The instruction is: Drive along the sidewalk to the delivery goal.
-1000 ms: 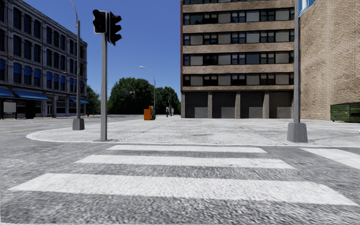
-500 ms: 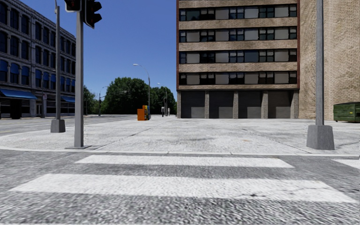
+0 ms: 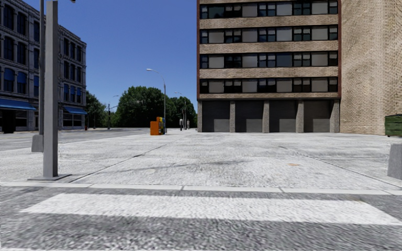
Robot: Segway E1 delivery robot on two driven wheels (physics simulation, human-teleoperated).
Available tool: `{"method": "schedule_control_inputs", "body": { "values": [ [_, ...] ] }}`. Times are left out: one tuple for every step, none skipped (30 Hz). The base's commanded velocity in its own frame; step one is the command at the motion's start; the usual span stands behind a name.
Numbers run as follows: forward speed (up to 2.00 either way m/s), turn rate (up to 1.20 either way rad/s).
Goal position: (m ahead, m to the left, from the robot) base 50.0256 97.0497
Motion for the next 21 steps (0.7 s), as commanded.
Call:
{"method": "schedule_control_inputs", "body": {
  "values": [
    [2.00, 0.00],
    [2.00, 0.00],
    [2.00, 0.00],
    [2.00, 0.00],
    [2.00, 0.00],
    [2.00, 0.00],
    [2.00, 0.00],
    [2.00, 0.00],
    [2.00, 0.00],
    [2.00, 0.00],
    [2.00, 0.00],
    [2.00, 0.00],
    [2.00, 0.00],
    [2.00, 0.00],
    [2.00, 0.00],
    [2.00, 0.00],
    [2.00, 0.00],
    [2.00, 0.00],
    [2.00, 0.00],
    [2.00, 0.00],
    [2.00, 0.00]
  ]
}}
